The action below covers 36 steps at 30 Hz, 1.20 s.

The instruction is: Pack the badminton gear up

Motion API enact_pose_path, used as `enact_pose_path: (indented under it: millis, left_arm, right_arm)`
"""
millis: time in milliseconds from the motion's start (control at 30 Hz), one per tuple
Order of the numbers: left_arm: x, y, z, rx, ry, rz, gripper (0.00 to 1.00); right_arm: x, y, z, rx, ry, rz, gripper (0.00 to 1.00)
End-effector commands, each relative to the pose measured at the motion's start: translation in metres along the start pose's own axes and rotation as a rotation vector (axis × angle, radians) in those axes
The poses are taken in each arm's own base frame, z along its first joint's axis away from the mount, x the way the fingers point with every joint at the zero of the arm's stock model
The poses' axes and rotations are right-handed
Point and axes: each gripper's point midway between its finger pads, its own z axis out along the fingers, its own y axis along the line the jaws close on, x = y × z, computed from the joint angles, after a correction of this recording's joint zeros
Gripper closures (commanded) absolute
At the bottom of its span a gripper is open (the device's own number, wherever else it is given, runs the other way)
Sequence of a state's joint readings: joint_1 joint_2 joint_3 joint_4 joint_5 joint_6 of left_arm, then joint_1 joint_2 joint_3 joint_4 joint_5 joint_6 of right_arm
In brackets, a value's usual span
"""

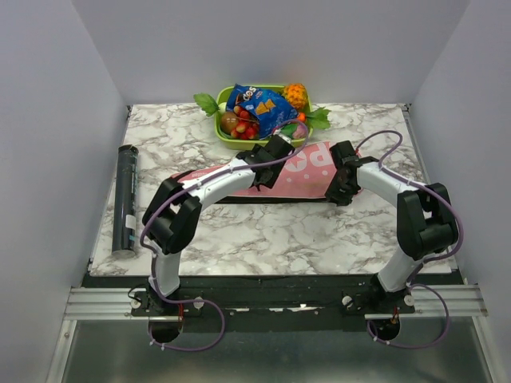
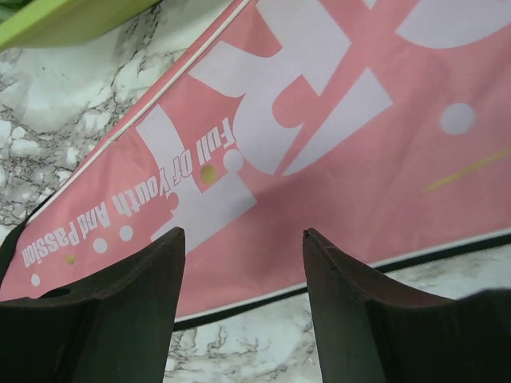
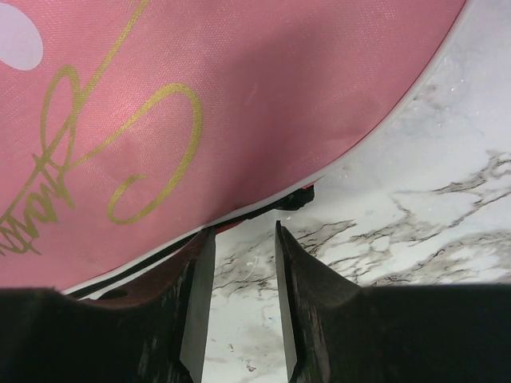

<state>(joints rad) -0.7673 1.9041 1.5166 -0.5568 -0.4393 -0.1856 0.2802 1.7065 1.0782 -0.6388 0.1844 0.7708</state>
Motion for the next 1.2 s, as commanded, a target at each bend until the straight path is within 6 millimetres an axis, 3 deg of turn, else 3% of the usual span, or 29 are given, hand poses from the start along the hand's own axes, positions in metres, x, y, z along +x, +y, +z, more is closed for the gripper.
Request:
enact_pose_path:
  millis: [0, 200, 333, 700, 1167]
  left_arm:
    - [0.021, 0.011, 0.036, 0.007, 0.084, -0.041, 0.33]
    - [0.032, 0.026, 0.052, 0.012, 0.111, -0.112, 0.34]
    - [0.039, 0.025, 0.059, 0.02, 0.133, -0.13, 0.35]
    - [0.042, 0.023, 0.059, 0.033, 0.137, -0.141, 0.35]
    - [0.043, 0.025, 0.057, 0.026, 0.134, -0.136, 0.35]
  right_arm:
    - [-0.006, -0.005, 0.0, 0.033, -0.025, 0.033, 0.57]
    - [-0.006, -0.007, -0.006, 0.033, -0.027, 0.032, 0.59]
    - [0.002, -0.008, -0.004, 0.034, 0.006, 0.025, 0.6]
    - [0.017, -0.013, -0.002, 0.039, 0.026, 0.025, 0.58]
    - [-0.006, 0.001, 0.007, 0.053, -0.03, 0.034, 0.52]
